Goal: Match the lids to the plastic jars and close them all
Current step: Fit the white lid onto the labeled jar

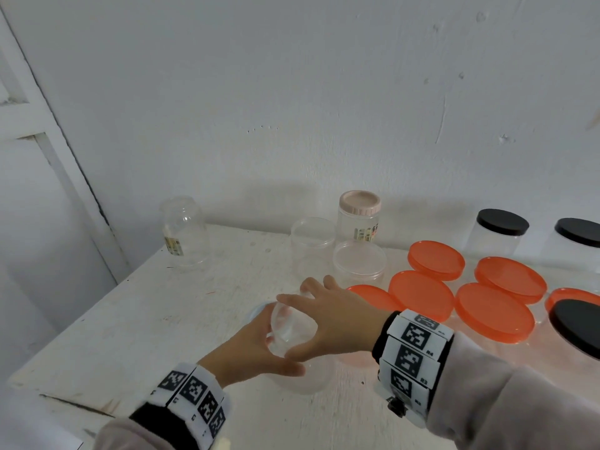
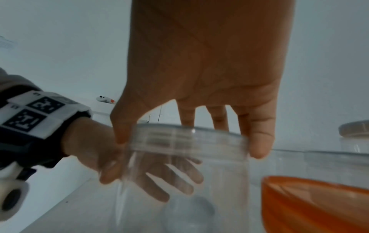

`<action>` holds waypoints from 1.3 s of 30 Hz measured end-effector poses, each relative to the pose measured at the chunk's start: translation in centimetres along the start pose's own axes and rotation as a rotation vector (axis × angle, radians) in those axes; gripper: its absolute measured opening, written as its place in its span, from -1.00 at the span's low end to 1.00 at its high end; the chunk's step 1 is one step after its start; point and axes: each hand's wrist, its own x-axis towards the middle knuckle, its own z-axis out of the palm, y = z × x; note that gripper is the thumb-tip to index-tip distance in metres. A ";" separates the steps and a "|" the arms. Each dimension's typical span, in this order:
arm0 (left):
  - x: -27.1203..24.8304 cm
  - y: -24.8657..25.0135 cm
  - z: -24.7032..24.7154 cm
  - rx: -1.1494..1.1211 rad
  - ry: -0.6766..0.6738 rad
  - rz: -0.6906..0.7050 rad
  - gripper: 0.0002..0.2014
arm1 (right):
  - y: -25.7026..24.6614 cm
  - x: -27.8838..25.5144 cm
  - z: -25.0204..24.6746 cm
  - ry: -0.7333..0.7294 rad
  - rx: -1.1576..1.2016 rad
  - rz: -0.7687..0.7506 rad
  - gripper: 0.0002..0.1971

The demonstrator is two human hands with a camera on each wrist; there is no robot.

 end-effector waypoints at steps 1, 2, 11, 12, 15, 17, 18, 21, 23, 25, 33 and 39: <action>0.2 0.2 -0.5 0.052 -0.052 -0.011 -0.05 | 0.2 -0.2 0.2 0.004 0.029 0.005 -0.09; 0.4 0.3 -1.1 0.118 -0.101 -0.020 -0.05 | 0.4 -0.3 0.3 0.010 0.057 0.012 -0.09; 4.1 -1.5 -2.5 0.606 -0.022 -0.092 -0.35 | 1.2 0.0 0.8 0.100 0.164 0.091 -0.07; 4.5 -1.8 -2.2 0.646 -0.033 -0.104 -0.33 | 1.3 0.1 0.8 0.105 0.171 0.101 -0.07; 5.5 -2.4 -1.6 0.741 -0.085 -0.198 -0.21 | 1.5 0.3 1.2 0.127 0.197 0.129 -0.06; 5.9 -2.5 -1.4 0.798 -0.098 -0.236 -0.18 | 1.6 0.4 1.5 0.137 0.218 0.135 -0.06; 6.0 -2.5 -1.4 0.819 -0.102 -0.253 -0.17 | 1.7 0.5 1.5 0.139 0.227 0.137 -0.06; 6.2 -2.5 -1.9 0.867 -0.072 -0.246 -0.22 | 1.8 0.8 1.5 0.141 0.240 0.148 -0.05; 6.0 -2.7 -2.6 0.876 -0.029 -0.237 -0.24 | 1.7 1.3 1.2 0.140 0.243 0.158 -0.05; 5.7 -2.9 -3.4 0.835 0.017 -0.267 -0.21 | 1.6 1.8 0.9 0.131 0.240 0.171 -0.06; 2.8 -3.5 -8.1 0.345 0.395 -0.243 -0.19 | 1.3 4.7 -0.9 0.064 0.256 0.245 -0.12; -0.1 -4.2 -10.4 0.163 0.570 -0.190 -0.25 | 0.5 7.8 -2.3 0.047 0.111 0.295 -0.24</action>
